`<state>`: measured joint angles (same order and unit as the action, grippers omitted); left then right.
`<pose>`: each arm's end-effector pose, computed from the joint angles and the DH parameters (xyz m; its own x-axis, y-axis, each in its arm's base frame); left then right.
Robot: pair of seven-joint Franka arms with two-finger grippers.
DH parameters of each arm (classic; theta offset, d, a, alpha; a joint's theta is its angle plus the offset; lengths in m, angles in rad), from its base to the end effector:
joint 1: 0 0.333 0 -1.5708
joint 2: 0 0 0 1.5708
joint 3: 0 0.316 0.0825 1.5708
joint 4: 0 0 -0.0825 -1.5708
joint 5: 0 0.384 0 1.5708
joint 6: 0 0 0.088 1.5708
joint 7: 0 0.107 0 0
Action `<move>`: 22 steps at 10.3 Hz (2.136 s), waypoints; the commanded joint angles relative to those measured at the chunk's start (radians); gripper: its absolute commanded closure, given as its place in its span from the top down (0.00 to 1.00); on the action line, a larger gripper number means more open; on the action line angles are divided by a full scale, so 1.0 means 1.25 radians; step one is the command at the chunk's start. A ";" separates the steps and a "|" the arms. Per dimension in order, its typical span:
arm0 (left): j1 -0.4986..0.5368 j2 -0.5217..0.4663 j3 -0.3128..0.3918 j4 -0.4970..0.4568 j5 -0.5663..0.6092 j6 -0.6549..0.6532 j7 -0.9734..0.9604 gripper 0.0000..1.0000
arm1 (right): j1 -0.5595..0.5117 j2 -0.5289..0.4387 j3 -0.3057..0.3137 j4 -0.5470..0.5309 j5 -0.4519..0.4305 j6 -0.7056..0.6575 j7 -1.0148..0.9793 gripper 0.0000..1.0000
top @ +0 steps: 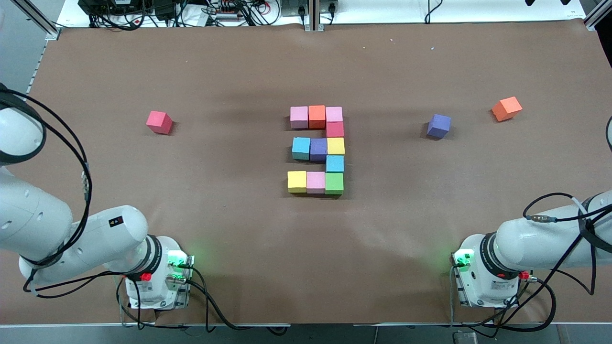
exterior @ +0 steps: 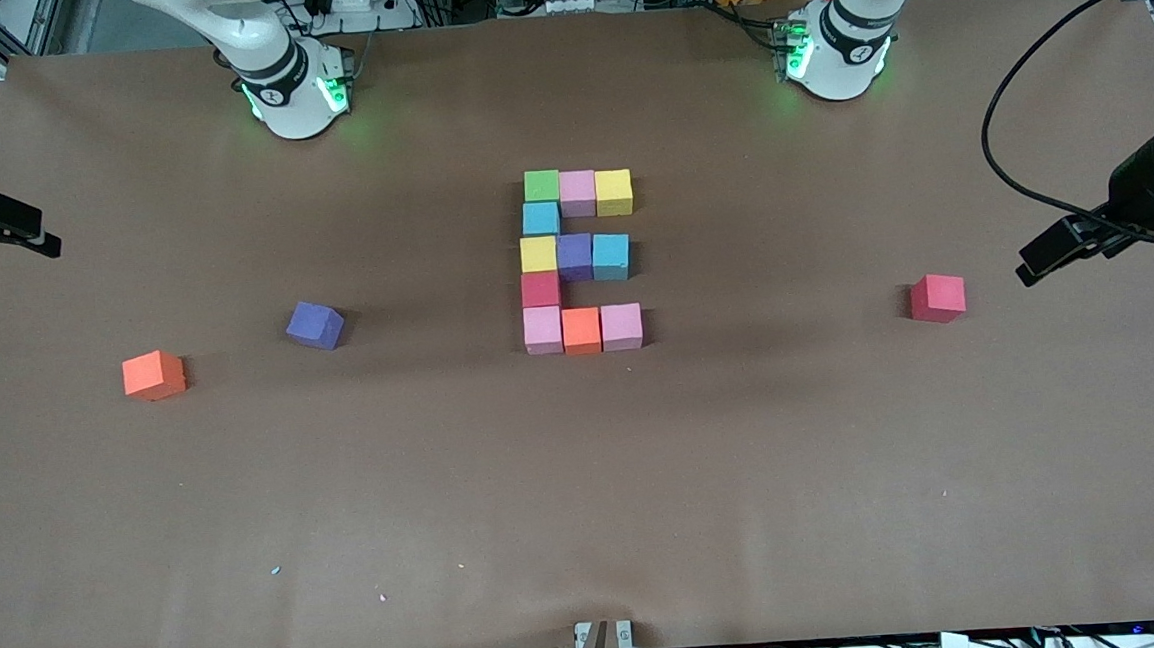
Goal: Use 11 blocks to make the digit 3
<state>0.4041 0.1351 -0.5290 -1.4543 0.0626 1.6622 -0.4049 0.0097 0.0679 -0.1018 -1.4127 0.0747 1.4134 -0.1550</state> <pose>0.5989 -0.0468 0.6202 0.9562 0.2811 0.0815 0.2786 -0.9596 0.0408 0.5579 -0.0403 0.6472 0.9957 0.0741 -0.0552 0.0697 -0.9946 -0.0769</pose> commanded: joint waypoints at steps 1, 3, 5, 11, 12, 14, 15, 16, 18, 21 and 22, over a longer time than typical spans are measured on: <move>-0.113 -0.083 0.151 -0.057 -0.057 -0.015 0.033 1.00 | 0.007 0.001 -0.004 0.002 0.002 0.003 0.010 1.00; -0.216 -0.107 0.273 -0.083 -0.064 -0.023 0.093 1.00 | 0.007 0.001 -0.003 0.002 0.002 0.003 0.010 1.00; -0.326 -0.128 0.385 -0.110 -0.064 -0.024 0.108 1.00 | 0.007 0.001 -0.004 0.002 0.002 0.003 0.010 1.00; -0.394 -0.138 0.439 -0.112 -0.061 -0.055 0.163 1.00 | 0.007 0.009 -0.004 0.002 0.007 0.020 0.010 1.00; -0.394 -0.136 0.439 -0.110 -0.061 -0.055 0.213 1.00 | 0.007 0.011 -0.003 0.002 0.007 0.023 0.010 1.00; -0.394 -0.134 0.439 -0.108 -0.061 -0.055 0.248 1.00 | 0.007 0.014 -0.004 0.002 0.007 0.023 0.010 1.00; -0.396 -0.133 0.439 -0.106 -0.062 -0.055 0.249 1.00 | 0.007 0.016 -0.003 0.004 0.009 0.026 0.010 1.00; -0.397 -0.131 0.439 -0.104 -0.062 -0.055 0.242 1.00 | 0.006 0.016 -0.004 0.004 0.009 0.027 0.010 1.00; -0.392 -0.131 0.433 -0.104 -0.062 -0.055 0.234 1.00 | 0.003 0.014 -0.004 0.004 0.009 0.027 0.010 1.00; -0.348 -0.131 0.406 -0.104 -0.082 -0.055 0.234 1.00 | 0.001 0.014 -0.004 0.006 0.009 0.027 0.010 1.00; -0.317 -0.131 0.373 -0.104 -0.087 -0.055 0.233 1.00 | 0.001 0.016 -0.003 0.007 0.009 0.027 0.010 1.00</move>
<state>-0.0471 -0.0150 -0.0134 -1.5771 -0.0151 1.6022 -0.1168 0.0115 0.0867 -0.1035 -1.4124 0.0752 1.4458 -0.1549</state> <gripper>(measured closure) 0.000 0.000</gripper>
